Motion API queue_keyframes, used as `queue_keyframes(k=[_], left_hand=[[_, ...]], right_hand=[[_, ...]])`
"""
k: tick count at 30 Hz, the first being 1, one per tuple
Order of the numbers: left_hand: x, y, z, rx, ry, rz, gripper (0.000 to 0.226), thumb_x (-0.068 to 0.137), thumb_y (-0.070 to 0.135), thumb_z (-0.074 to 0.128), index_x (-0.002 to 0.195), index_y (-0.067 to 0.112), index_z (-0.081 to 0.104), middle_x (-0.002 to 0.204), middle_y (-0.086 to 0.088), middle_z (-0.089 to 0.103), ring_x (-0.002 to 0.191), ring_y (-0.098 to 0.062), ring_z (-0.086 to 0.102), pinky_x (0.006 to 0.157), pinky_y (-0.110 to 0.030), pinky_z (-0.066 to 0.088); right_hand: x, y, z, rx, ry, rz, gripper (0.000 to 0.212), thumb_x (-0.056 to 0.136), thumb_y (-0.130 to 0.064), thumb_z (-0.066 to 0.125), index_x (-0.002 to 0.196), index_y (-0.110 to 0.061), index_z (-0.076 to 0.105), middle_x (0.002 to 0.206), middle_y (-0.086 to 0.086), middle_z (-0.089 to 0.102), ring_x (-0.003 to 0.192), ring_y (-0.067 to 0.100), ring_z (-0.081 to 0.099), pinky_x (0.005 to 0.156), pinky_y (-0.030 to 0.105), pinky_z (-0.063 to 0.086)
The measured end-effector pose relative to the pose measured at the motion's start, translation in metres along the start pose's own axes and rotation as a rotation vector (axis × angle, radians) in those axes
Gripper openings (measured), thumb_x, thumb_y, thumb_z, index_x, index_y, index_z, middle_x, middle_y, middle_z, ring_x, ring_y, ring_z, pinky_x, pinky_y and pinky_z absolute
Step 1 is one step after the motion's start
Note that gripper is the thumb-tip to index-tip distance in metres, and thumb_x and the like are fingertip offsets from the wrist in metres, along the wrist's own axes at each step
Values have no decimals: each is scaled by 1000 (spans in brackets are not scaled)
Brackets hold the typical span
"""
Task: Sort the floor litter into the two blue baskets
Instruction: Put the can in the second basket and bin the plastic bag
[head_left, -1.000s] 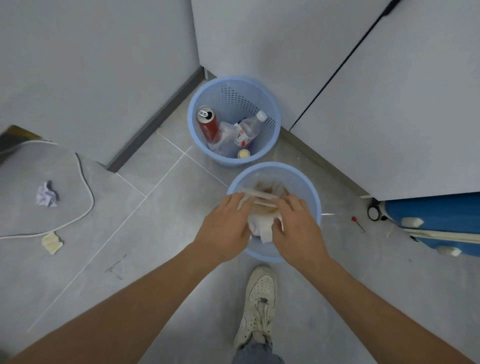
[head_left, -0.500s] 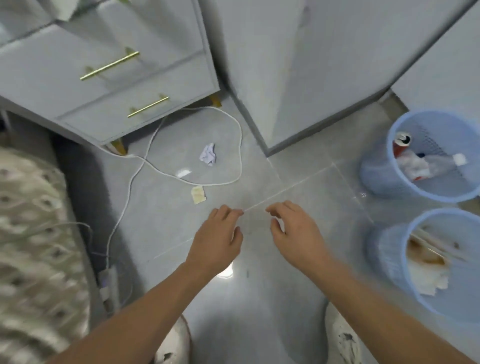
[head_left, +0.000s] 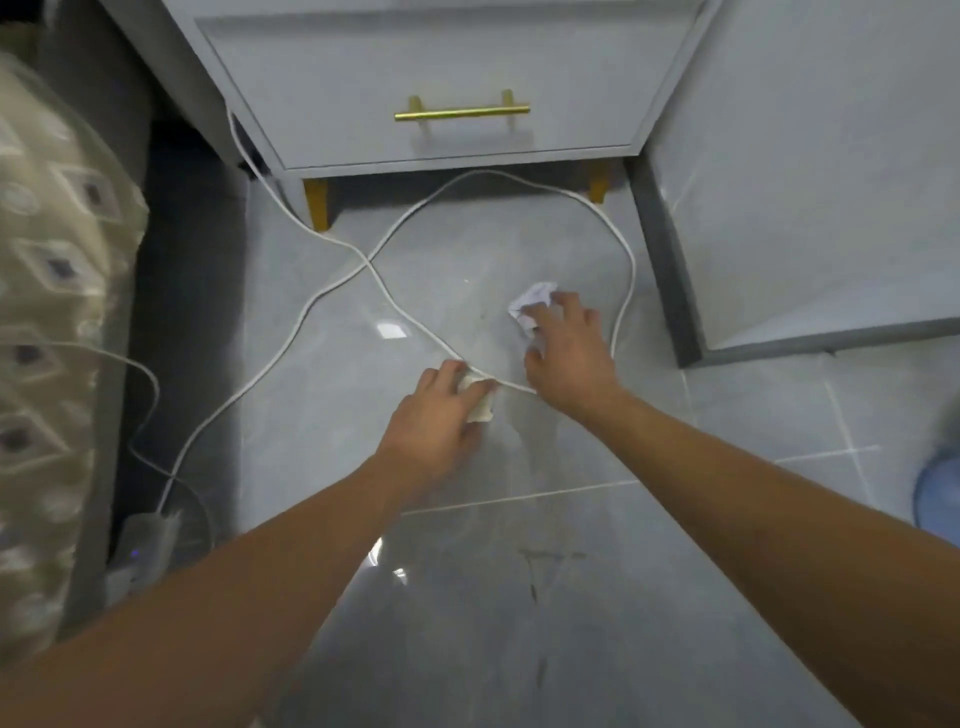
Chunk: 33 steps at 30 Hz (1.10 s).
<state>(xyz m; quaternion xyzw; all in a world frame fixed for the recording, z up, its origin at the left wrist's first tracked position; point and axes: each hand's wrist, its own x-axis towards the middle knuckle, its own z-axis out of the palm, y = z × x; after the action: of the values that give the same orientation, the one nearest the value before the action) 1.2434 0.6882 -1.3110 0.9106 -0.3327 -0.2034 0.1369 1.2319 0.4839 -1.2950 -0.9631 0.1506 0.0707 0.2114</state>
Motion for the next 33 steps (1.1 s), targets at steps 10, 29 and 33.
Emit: queue_keyframes(k=[10, 29, 33], left_hand=[[5, -7, 32, 109, 103, 104, 15, 93, 25, 61, 106, 18, 60, 110, -7, 49, 103, -30, 48, 70, -46, 51], [-123, 317, -74, -50, -4, 474, 7, 91, 20, 70, 96, 18, 66, 94, 0, 55, 88, -26, 55, 60, -37, 48], [-142, 427, -59, -131, -65, 591, 8, 92, 25, 66, 96, 19, 63, 96, 0, 54, 93, -25, 54, 65, -41, 50]], right_hand=[[38, 23, 40, -178, 9, -147, 25, 90, -6, 55, 110, -14, 67, 130, 20, 46, 108, 43, 45, 79, 51, 54], [-354, 80, -186, 371, 273, 371, 32, 98, -20, 45, 117, -20, 71, 138, 11, 49, 117, 30, 51, 98, 37, 47], [-453, 142, -222, 339, 340, 595, 31, 99, -21, 47, 118, -25, 70, 139, 6, 46, 124, 30, 51, 101, 35, 43]])
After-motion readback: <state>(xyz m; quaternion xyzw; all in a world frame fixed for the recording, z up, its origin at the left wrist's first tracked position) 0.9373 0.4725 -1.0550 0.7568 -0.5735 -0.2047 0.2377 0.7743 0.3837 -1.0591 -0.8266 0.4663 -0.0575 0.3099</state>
